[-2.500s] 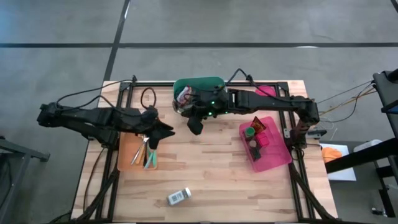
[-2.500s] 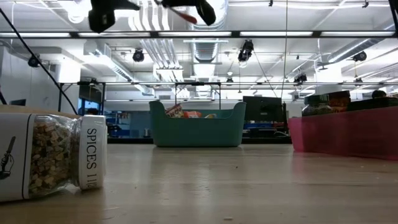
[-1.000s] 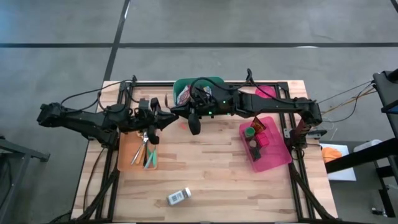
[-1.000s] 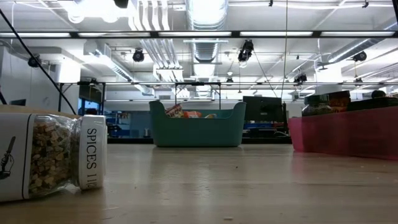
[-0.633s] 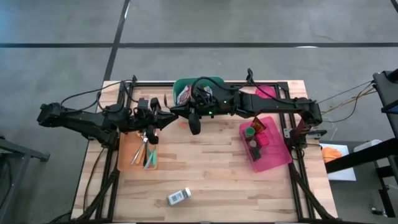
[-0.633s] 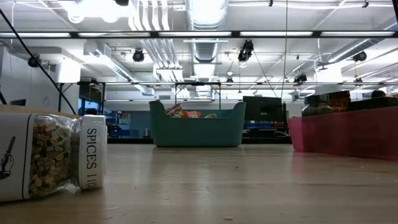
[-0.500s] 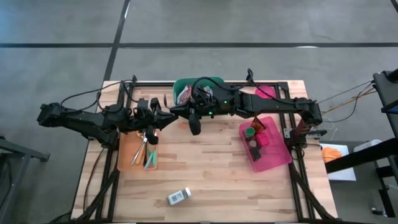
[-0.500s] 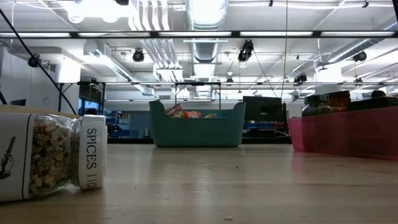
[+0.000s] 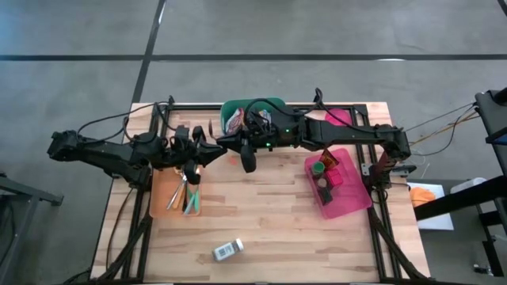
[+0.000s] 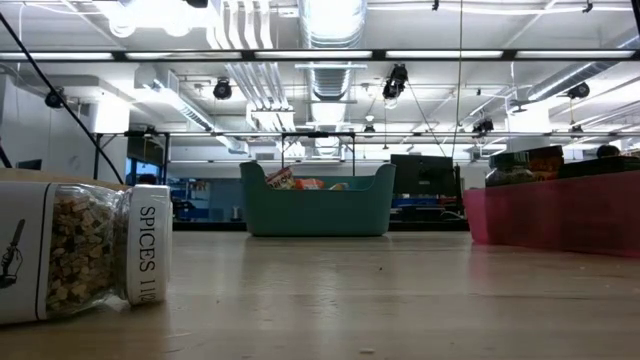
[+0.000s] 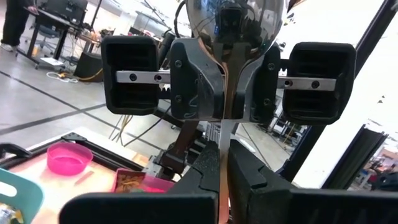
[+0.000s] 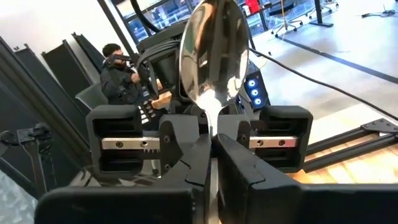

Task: Pick & Place Food Item
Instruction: Put the orange spoon into the orange bin

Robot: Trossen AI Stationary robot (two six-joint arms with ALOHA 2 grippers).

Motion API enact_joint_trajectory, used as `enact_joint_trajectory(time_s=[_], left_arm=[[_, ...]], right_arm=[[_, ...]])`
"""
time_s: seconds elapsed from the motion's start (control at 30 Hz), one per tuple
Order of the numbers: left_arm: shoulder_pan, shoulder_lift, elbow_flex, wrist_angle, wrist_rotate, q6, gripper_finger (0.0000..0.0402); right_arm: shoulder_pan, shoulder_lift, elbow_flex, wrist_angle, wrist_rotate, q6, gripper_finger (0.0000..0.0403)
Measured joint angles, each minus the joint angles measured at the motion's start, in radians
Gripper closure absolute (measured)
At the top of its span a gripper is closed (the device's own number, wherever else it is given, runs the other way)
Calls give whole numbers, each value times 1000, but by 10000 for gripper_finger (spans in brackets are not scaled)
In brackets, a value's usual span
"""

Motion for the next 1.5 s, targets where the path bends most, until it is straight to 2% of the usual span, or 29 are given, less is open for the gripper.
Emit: enact_joint_trajectory(time_s=[0.1, 0.37, 0.57, 0.77, 0.93, 1.03, 1.13, 1.3, 1.5], left_arm=[[0, 0, 0, 0, 0, -15, 401], [0, -16, 0, -15, -1, -46, 401], [-1, -73, 0, -109, -9, -137, 401], [-5, -201, 4, -382, -21, -262, 401], [-5, -266, 101, -886, -23, -393, 401], [-5, -256, 173, -1184, -15, -495, 401], [-6, -223, 214, -1389, 4, -573, 401], [-6, -165, 191, -1528, 84, -642, 401], [-4, -128, 72, -1534, 156, -734, 401]], right_arm=[[0, 0, 0, 0, -2, -7, 358], [2, 0, 0, 0, -11, -13, 232], [-2, 0, 0, -1, -2, -11, 182], [-2, 0, 0, -24, 2, -10, 174], [-2, -4, 0, -126, -4, -13, 174], [-2, -5, 0, -214, -7, -19, 174], [-2, -5, 0, -299, -26, -20, 174], [11, -5, -1, -400, -80, -134, 174], [55, -5, -25, -481, -88, -353, 174]])
